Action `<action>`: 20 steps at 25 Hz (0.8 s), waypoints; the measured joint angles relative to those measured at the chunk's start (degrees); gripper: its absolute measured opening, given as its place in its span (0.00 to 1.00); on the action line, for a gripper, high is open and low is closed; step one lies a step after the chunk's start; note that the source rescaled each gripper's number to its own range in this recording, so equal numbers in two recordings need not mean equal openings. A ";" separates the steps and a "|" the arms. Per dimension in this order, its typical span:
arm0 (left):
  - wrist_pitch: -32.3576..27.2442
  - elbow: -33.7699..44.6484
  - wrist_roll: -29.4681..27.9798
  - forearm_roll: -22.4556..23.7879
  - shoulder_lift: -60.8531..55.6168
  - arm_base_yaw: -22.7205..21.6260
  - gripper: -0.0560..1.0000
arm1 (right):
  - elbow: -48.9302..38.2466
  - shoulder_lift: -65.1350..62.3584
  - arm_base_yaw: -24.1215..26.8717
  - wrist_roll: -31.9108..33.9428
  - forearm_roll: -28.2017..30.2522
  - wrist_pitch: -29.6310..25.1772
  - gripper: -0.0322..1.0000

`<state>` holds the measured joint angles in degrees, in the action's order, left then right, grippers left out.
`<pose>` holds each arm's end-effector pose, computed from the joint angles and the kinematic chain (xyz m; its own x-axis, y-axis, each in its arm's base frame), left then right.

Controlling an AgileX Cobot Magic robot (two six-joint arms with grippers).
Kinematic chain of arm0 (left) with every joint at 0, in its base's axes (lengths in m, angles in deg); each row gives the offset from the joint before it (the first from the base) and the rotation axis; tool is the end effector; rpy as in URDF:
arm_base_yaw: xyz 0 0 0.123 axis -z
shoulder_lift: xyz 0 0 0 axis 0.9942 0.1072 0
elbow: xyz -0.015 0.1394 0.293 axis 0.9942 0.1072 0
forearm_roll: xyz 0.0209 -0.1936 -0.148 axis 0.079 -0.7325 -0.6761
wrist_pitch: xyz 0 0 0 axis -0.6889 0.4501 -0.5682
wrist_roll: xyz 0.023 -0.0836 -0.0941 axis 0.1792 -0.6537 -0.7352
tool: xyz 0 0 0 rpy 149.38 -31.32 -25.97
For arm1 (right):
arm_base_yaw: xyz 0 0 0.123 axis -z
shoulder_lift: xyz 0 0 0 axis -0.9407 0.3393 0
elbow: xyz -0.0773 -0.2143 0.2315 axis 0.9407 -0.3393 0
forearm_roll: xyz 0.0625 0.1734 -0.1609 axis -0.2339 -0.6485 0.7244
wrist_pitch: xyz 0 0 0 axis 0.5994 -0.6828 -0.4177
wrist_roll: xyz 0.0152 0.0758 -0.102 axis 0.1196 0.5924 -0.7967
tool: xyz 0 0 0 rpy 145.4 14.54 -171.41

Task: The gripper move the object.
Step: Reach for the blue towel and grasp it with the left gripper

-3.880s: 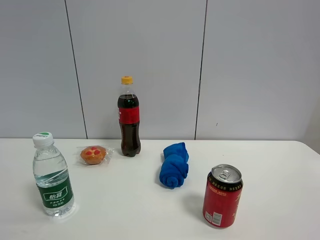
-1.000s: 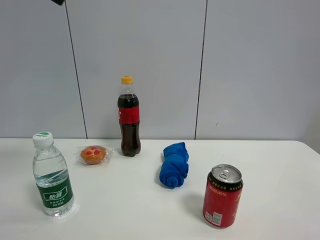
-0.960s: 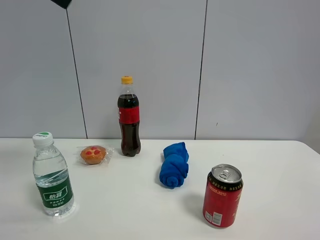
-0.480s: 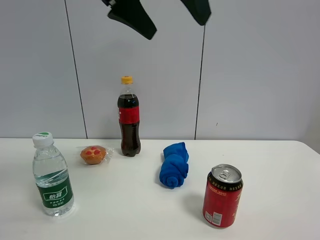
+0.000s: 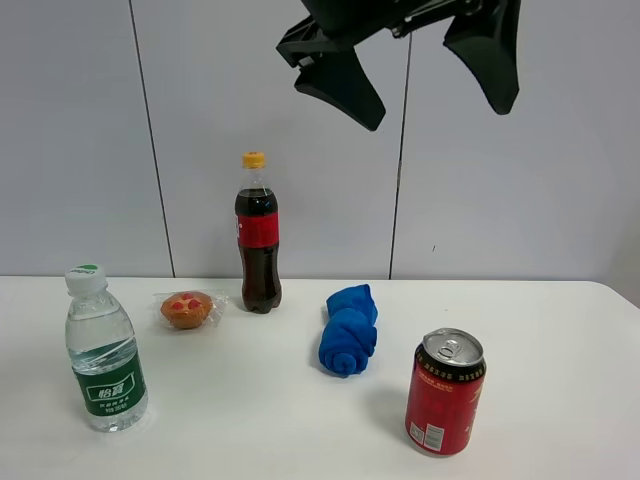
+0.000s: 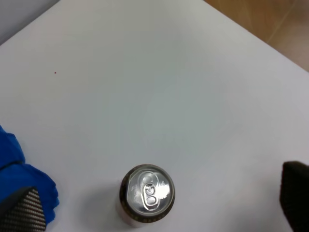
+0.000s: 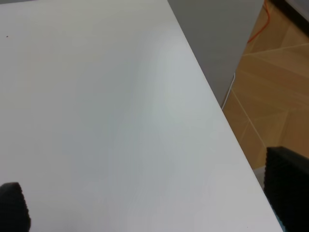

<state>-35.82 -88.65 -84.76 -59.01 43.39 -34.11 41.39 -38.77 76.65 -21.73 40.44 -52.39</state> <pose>0.2729 -0.3426 0.3831 -0.5289 0.4149 -0.7403 0.7443 0.6459 -0.1697 -0.0193 -0.0039 0.2568 -0.4553 0.0247 -0.8900 0.1430 0.9887 -0.0457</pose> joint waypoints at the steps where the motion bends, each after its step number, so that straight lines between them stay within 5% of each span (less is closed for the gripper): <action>1: 0.24 0.00 -1.03 0.25 0.30 0.10 1.00 | 0.00 0.00 0.00 0.00 0.00 0.00 1.00; 20: 2.62 0.00 -15.77 13.58 8.15 0.65 1.00 | 0.00 0.00 0.00 0.00 0.00 0.00 1.00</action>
<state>-33.20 -88.65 -100.53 -45.43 51.54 -33.46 41.39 -38.77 76.65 -21.73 40.44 -52.39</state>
